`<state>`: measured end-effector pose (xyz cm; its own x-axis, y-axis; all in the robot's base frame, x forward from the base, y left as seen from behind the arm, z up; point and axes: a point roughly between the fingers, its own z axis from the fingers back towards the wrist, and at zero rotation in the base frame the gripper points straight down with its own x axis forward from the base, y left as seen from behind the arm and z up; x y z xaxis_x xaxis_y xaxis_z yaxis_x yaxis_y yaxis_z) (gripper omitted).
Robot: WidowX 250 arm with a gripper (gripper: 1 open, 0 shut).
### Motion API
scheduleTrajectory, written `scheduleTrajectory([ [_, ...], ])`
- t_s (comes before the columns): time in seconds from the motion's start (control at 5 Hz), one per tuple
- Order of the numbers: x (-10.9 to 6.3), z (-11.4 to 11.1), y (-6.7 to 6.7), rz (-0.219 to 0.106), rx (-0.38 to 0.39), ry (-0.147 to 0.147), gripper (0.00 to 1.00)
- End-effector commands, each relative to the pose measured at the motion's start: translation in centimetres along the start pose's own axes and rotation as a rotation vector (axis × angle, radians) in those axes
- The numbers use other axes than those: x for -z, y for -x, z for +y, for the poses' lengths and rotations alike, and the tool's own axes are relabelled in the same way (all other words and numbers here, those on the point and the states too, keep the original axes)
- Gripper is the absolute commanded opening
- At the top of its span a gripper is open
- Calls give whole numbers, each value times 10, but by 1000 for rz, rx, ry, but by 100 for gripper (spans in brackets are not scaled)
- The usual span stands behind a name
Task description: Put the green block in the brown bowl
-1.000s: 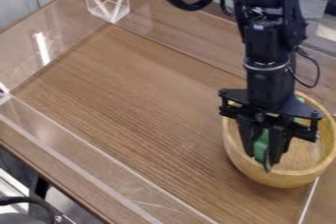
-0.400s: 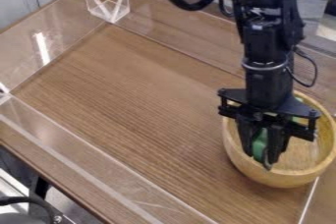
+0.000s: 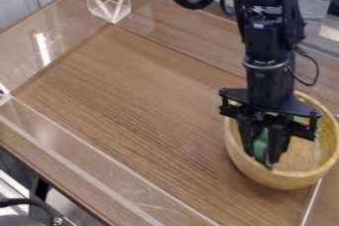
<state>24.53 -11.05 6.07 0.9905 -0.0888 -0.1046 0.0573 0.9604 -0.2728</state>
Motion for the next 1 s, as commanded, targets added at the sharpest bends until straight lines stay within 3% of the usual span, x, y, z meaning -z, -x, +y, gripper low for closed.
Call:
scheduleTrajectory([
  [0.0,-13,-1,-11,-49,1,12,0],
  [0.8,-14,2,-12,-35,-3,20,0],
])
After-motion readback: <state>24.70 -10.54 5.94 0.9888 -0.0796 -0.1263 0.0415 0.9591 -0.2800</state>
